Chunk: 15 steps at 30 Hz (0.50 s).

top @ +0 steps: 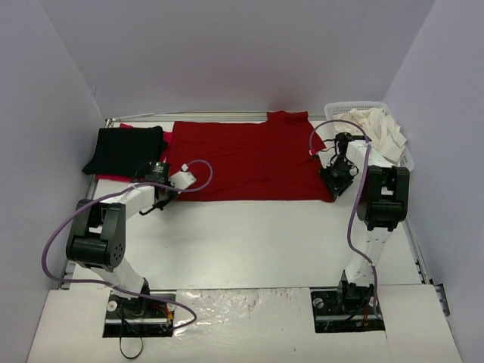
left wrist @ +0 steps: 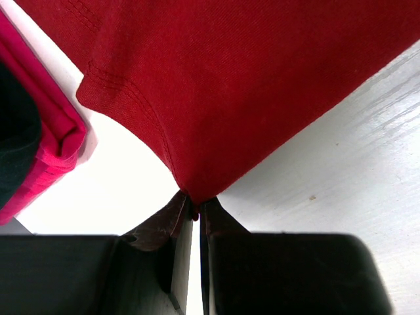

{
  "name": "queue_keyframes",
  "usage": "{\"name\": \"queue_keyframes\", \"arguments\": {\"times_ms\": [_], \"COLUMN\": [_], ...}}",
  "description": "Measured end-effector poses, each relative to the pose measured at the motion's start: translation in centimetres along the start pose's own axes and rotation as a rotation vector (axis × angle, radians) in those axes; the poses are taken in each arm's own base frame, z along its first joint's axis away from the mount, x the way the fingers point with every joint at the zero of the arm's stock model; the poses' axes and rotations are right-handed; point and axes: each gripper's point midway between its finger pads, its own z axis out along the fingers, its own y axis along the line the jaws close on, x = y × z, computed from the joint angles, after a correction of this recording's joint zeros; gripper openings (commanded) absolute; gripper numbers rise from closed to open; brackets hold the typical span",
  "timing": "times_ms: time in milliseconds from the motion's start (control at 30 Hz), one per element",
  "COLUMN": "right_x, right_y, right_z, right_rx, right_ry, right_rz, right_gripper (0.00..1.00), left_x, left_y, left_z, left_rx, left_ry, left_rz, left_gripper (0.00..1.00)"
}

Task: Fold and stack the t-shirts
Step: Fold the flattened tshirt in 1/3 of the way

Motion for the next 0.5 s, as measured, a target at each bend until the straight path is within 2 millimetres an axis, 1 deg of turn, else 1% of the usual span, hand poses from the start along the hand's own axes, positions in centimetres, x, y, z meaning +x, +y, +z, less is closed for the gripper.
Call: {"name": "queue_keyframes", "arguments": {"times_ms": [267, 500], "right_x": [-0.4, -0.3], "right_y": [0.5, 1.4], "right_z": [-0.7, -0.8], "right_rx": [-0.023, -0.074], "right_ry": [-0.030, -0.038], "right_rz": [0.002, -0.001], "right_gripper": [0.30, 0.35], "left_x": [0.0, 0.0], "left_y": [0.0, -0.1], "left_z": [0.0, 0.0], "left_rx": [0.000, 0.001], "left_ry": [0.000, -0.001], "left_rz": [-0.003, -0.004], "left_gripper": [0.02, 0.02]}}
